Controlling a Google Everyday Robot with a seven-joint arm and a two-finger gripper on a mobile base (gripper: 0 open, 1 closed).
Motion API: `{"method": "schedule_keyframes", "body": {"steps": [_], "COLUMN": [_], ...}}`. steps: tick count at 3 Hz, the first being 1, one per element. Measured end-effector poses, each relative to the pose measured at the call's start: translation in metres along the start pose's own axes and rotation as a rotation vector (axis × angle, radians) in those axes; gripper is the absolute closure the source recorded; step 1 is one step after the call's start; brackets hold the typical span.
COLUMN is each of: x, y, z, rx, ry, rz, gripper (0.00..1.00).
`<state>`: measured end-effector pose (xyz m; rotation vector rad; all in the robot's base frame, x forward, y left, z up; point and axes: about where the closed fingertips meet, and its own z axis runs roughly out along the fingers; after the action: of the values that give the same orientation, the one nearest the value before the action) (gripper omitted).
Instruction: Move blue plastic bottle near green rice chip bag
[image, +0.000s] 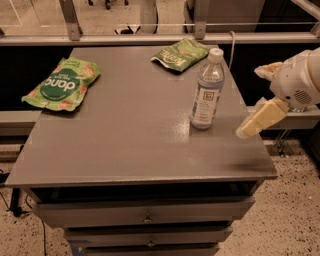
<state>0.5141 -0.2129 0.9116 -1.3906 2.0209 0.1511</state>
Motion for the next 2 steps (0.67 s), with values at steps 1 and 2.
{"method": "schedule_keyframes", "body": {"steps": [1, 2], "x": [-0.021, -0.052], "y": [-0.012, -0.014], "z": [0.027, 0.048], "rx": [-0.007, -0.044], "ry": [-0.168, -0.315], "rz": [0.063, 0.116], "gripper": [0.0, 0.0]}}
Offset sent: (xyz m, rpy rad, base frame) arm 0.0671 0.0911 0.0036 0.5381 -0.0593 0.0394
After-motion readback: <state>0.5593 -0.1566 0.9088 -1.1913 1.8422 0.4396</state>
